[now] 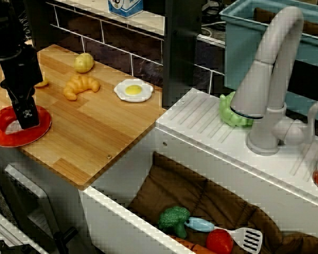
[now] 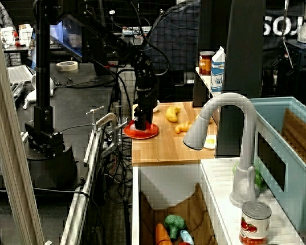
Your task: Put sushi on plate
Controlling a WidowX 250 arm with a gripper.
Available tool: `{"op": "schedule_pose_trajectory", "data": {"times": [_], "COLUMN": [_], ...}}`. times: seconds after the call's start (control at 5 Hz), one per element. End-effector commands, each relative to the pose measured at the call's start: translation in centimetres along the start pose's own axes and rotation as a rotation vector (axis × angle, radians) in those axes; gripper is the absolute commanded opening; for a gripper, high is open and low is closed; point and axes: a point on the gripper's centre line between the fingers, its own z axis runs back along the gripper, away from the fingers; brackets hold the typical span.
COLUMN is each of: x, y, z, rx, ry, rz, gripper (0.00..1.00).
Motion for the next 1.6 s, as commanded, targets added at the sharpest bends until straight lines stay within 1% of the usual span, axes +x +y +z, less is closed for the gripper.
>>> {"op": "schedule_pose_trajectory", "data": {"times": [0.0, 0.2, 1.2, 1.4], "x": [0.6, 0.6, 0.6, 1.3], "y": [1.2, 1.2, 1.2, 1.2], "z": [0.7, 0.7, 0.7, 1.8], "rx": [0.083, 0.083, 0.083, 0.054], "ry": [0.013, 0.013, 0.013, 0.003], "rz": [0.017, 0.017, 0.017, 0.026], "gripper": [0.82, 1.00, 1.00, 1.00]}}
